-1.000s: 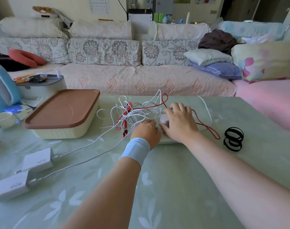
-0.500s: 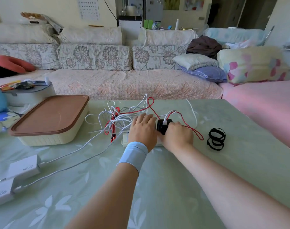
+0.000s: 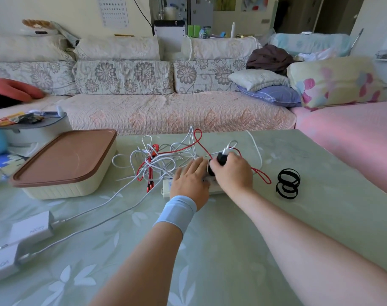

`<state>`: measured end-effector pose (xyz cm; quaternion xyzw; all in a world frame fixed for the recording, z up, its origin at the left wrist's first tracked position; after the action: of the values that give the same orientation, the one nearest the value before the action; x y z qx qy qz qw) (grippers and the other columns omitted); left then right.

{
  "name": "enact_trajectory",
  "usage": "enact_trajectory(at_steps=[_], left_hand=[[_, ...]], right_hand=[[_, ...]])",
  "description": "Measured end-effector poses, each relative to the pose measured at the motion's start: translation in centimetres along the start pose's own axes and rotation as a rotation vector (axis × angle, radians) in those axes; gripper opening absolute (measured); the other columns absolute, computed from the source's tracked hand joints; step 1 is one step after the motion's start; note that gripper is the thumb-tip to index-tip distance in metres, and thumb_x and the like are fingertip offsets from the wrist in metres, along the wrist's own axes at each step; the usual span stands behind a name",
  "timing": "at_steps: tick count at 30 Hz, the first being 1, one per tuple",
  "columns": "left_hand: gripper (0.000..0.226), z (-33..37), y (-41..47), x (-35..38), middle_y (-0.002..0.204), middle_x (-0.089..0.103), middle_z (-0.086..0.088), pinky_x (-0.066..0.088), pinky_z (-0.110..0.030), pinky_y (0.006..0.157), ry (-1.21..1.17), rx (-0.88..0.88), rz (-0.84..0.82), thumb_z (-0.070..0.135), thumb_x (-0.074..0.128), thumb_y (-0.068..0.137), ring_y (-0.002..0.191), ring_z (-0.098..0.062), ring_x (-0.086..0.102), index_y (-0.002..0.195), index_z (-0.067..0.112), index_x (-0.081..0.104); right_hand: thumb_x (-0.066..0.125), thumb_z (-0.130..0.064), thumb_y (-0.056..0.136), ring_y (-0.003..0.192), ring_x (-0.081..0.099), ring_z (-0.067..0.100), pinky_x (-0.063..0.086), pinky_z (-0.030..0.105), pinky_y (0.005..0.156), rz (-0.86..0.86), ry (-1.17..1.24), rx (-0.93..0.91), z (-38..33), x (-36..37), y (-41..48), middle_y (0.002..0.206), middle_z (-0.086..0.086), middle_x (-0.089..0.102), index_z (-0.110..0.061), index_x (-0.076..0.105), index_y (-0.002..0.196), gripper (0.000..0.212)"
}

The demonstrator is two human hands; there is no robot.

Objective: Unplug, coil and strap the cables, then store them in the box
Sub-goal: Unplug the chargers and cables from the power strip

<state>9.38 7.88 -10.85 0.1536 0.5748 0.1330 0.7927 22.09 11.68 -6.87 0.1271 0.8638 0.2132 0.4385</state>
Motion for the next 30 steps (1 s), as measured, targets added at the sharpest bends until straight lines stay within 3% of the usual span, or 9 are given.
enact_trajectory(at_steps=[7, 10, 14, 17, 20, 22, 25, 28, 30], left_hand=[[0.067, -0.7, 0.7, 0.0, 0.157, 0.025, 0.012, 0.009, -0.035, 0.12, -0.141, -0.038, -0.153, 0.014, 0.05, 0.088, 0.146, -0.011, 0.017, 0.148, 0.034, 0.03], [0.068, -1.4, 0.1, -3.0, 0.144, 0.049, 0.005, 0.032, -0.034, 0.112, -0.465, -0.184, -0.029, 0.001, 0.043, 0.082, 0.131, -0.022, 0.045, 0.142, 0.032, 0.042], [0.039, 0.1, -1.2, -5.2, 0.111, 0.069, 0.002, 0.046, -0.028, 0.087, -0.836, -0.272, -0.037, 0.029, 0.054, 0.08, 0.101, -0.019, 0.062, 0.119, 0.029, 0.058], [0.016, 0.2, -2.2, -7.0, 0.087, 0.07, 0.003, 0.049, -0.026, 0.078, -0.752, -0.265, -0.014, 0.027, 0.062, 0.079, 0.087, -0.017, 0.064, 0.094, 0.031, 0.064], [0.013, -2.3, -3.8, -8.6, 0.083, 0.07, 0.0, 0.053, -0.027, 0.077, -0.693, -0.367, 0.01, 0.012, 0.059, 0.085, 0.079, -0.021, 0.066, 0.09, 0.022, 0.066], [0.018, -4.0, -5.0, -9.8, 0.088, 0.067, -0.005, 0.056, -0.028, 0.073, -0.675, -0.397, -0.028, 0.008, 0.055, 0.089, 0.07, -0.021, 0.064, 0.097, 0.022, 0.063], [0.023, -5.8, -6.9, -11.1, 0.084, 0.06, -0.006, 0.049, -0.022, 0.055, -0.635, -0.4, -0.17, 0.002, 0.047, 0.091, 0.06, -0.02, 0.057, 0.101, 0.021, 0.056], [0.026, -8.3, -8.8, -12.7, 0.076, 0.061, -0.006, 0.052, -0.033, 0.068, -0.431, -0.406, -0.226, 0.008, 0.039, 0.088, 0.066, -0.024, 0.051, 0.075, 0.022, 0.055], [0.023, -10.0, -10.2, -14.0, 0.08, 0.066, -0.009, 0.055, -0.039, 0.076, -0.301, -0.429, -0.248, 0.018, 0.04, 0.086, 0.067, -0.025, 0.053, 0.068, 0.02, 0.054]], right_hand=[[0.054, -0.052, 0.09, 0.099, 0.063, 0.033, 0.043, 0.034, 0.072, -0.165, -0.042, -0.117, -2.2, 0.5, -0.8, 0.107, 0.01, 0.066, -0.011, 0.058, 0.108, 0.045], [0.061, -0.056, 0.085, 0.095, 0.063, 0.034, 0.038, 0.033, 0.066, -0.188, 0.044, -0.076, -2.4, -0.7, -1.0, 0.101, 0.011, 0.067, -0.012, 0.054, 0.103, 0.048], [0.067, -0.048, 0.082, 0.088, 0.065, 0.033, 0.033, 0.032, 0.059, -0.28, 0.1, -0.105, -3.6, -1.8, -3.0, 0.081, 0.006, 0.064, -0.016, 0.047, 0.085, 0.038], [0.069, -0.047, 0.082, 0.096, 0.066, 0.03, 0.035, 0.029, 0.062, -0.394, 0.122, -0.199, -5.5, -1.9, -5.1, 0.096, 0.006, 0.072, -0.019, 0.059, 0.102, 0.036], [0.066, -0.06, 0.079, 0.083, 0.062, 0.018, 0.04, 0.028, 0.063, -0.492, 0.112, -0.23, -7.3, -1.7, -7.0, 0.087, -0.01, 0.064, -0.027, 0.058, 0.107, 0.044], [0.064, -0.061, 0.08, 0.085, 0.06, 0.019, 0.044, 0.031, 0.067, -0.387, 0.087, -0.237, -8.2, -2.4, -7.2, 0.096, -0.01, 0.059, -0.024, 0.053, 0.103, 0.045], [0.069, -0.031, 0.083, 0.092, 0.058, 0.027, 0.04, 0.032, 0.065, -0.199, 0.147, -0.319, -10.6, -3.7, -7.5, 0.12, 0.002, 0.043, -0.018, 0.043, 0.121, 0.048], [0.066, -0.023, 0.086, 0.099, 0.058, 0.03, 0.043, 0.034, 0.068, -0.31, 0.116, -0.331, -12.0, -1.7, -8.4, 0.131, 0.006, 0.038, -0.021, 0.04, 0.132, 0.053], [0.059, -0.027, 0.093, 0.103, 0.059, 0.03, 0.046, 0.035, 0.078, -0.483, 0.069, -0.349, -12.8, 0.8, -9.7, 0.124, 0.006, 0.056, -0.02, 0.057, 0.117, 0.026]])
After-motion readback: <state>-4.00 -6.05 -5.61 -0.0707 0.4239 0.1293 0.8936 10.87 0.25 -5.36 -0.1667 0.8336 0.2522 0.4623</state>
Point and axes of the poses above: each hand's wrist, its own y-axis towards the middle knuckle, its own x-axis out of the palm, z = x × y, the point moved 9 cm from there along y, towards the middle knuckle
